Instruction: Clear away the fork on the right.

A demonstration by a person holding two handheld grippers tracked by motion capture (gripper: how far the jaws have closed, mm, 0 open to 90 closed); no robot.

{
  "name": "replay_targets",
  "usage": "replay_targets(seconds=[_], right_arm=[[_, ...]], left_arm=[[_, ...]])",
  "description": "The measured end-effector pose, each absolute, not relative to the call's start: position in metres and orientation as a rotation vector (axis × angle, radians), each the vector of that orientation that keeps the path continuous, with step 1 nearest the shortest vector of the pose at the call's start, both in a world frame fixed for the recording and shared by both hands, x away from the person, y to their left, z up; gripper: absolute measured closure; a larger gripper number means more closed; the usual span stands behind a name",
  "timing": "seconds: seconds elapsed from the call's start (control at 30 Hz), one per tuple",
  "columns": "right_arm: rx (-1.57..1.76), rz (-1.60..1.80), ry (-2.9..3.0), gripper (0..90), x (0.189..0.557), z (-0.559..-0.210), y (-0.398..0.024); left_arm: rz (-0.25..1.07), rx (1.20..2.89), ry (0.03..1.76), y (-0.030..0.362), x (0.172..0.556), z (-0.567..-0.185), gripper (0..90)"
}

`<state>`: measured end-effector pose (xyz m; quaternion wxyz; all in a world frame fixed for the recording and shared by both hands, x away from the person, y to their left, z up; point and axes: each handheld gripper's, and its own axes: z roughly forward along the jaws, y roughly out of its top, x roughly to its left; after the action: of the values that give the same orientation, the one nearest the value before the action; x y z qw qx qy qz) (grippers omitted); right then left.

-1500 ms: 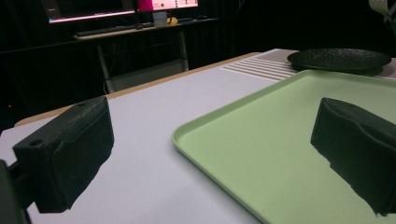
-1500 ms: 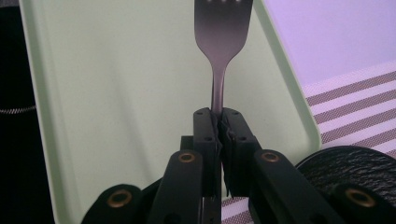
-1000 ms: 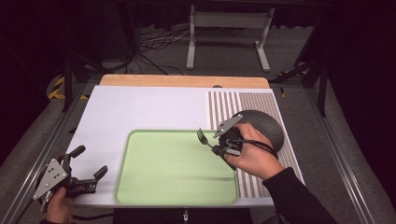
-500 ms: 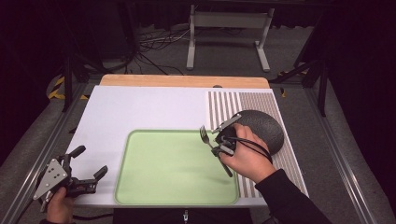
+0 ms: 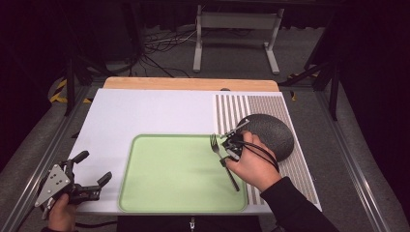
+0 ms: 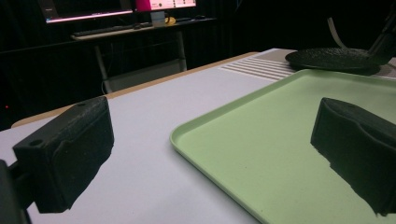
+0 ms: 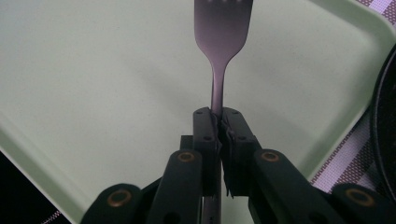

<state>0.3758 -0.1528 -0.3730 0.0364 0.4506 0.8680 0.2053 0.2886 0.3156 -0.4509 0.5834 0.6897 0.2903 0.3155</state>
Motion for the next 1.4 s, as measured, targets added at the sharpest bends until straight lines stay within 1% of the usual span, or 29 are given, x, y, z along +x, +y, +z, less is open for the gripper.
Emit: replay_targets(seconds=[0.3,0.83,1.4], right_arm=[[1.496,0.620,2.661,84.5,0.384,-0.389,-0.155],[1.551,0.580,2.660,84.1,0.391,-0.414,-0.156],[1.596,0.521,2.647,83.5,0.391,-0.418,-0.159]], left_arm=[[0.735,1.611,0.677,0.315,0.289,-0.451,0.0],[0.735,1.611,0.676,0.316,0.289,-0.451,0.0],[0.733,1.609,0.679,0.315,0.289,-0.451,0.0]])
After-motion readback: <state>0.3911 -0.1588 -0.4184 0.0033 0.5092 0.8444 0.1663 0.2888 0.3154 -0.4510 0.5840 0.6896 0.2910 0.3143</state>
